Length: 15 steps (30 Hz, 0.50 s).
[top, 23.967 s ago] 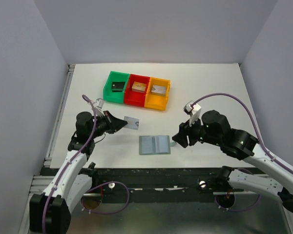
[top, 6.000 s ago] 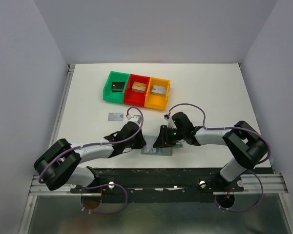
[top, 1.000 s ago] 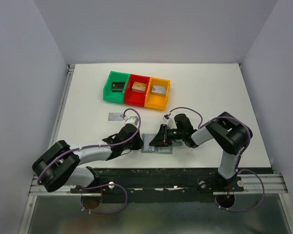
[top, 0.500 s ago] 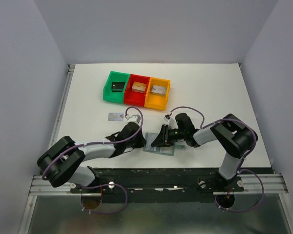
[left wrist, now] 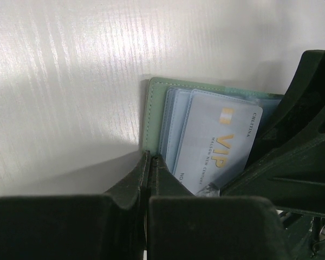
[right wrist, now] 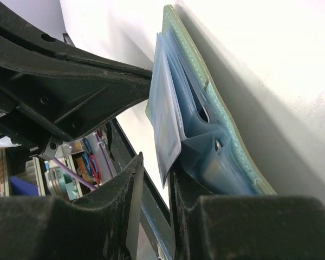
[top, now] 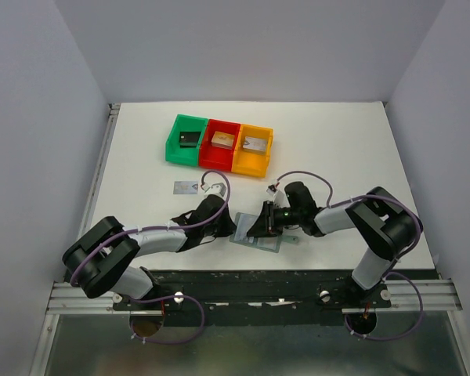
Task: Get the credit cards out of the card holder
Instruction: Remove the credit card from the card holder.
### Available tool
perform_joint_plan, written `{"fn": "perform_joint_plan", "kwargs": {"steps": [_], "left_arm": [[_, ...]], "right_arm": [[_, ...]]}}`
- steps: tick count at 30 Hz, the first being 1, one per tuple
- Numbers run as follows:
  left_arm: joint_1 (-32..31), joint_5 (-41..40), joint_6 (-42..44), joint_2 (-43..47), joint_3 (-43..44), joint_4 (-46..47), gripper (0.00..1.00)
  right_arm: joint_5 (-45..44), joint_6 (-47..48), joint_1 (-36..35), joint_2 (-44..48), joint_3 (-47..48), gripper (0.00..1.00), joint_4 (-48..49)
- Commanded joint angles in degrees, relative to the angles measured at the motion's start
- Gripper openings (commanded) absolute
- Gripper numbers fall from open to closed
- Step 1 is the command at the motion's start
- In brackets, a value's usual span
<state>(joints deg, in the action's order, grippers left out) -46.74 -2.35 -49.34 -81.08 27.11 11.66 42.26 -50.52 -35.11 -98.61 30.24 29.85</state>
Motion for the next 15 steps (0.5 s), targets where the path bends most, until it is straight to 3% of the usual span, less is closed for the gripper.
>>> {"fn": "perform_joint_plan", "kwargs": {"steps": [1,15], "left_arm": [[-0.63,0.50,-0.23,-4.00,-2.77,-9.64,0.00],[-0.54,0.24,-1.90,-3.74,-4.26,-9.20,0.00]], "right_arm": [[-0.78,2.01,0.75,2.01,-0.71,0.31,-2.07],[-1.39,3.32,1.98,5.00,-2.90,0.29,-3.30]]}}
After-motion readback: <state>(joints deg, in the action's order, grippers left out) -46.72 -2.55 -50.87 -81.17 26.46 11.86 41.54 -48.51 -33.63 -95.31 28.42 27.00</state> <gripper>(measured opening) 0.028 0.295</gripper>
